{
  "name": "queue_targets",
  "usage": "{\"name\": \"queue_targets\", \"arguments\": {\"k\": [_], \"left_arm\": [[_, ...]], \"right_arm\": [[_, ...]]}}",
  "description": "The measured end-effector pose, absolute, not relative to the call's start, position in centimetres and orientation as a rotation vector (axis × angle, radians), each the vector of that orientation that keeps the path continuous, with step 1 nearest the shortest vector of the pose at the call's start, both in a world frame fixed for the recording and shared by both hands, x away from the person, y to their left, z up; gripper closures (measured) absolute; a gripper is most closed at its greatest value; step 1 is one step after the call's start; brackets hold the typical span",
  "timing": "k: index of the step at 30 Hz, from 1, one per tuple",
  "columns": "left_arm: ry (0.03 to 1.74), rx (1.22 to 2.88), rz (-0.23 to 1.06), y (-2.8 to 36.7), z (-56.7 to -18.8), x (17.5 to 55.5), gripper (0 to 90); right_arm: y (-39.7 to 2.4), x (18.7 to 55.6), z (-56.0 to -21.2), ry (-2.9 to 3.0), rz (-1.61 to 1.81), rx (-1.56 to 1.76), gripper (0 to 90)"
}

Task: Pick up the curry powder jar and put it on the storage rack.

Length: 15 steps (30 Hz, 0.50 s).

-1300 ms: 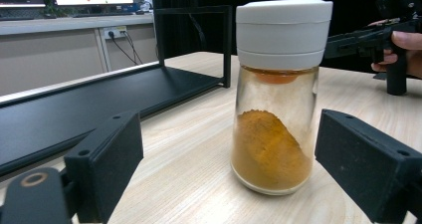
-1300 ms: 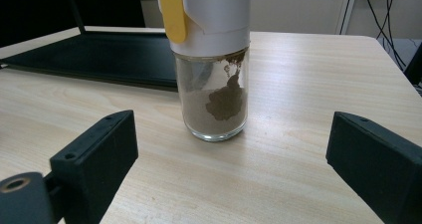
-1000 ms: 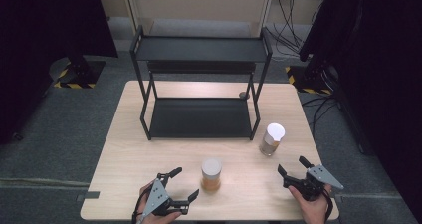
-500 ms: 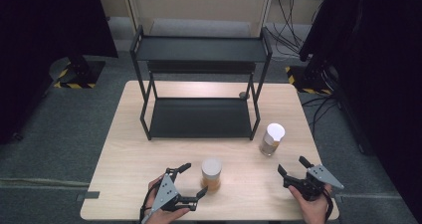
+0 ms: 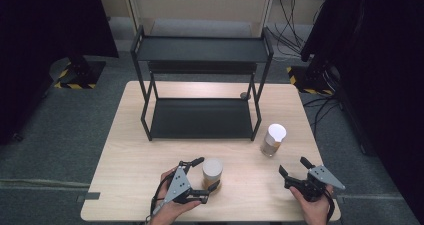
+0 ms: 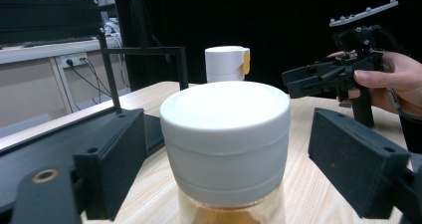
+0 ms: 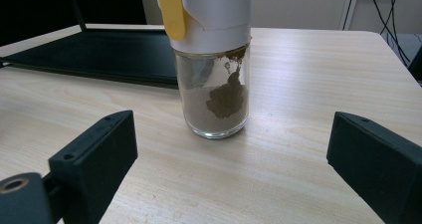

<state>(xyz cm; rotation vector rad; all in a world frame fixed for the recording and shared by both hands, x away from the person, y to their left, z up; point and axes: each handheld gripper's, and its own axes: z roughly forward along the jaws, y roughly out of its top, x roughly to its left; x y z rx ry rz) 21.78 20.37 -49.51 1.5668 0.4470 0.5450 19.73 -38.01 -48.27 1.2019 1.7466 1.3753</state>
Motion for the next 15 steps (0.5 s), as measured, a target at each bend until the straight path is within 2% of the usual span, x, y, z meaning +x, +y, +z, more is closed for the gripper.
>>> {"name": "queue_targets", "arguments": {"k": [15], "left_arm": [[0.443,1.576,0.530,19.47,-49.50,22.75,27.9]], "right_arm": [[-38.04,19.79,-48.23,1.750,1.377,1.205,6.1]]}}
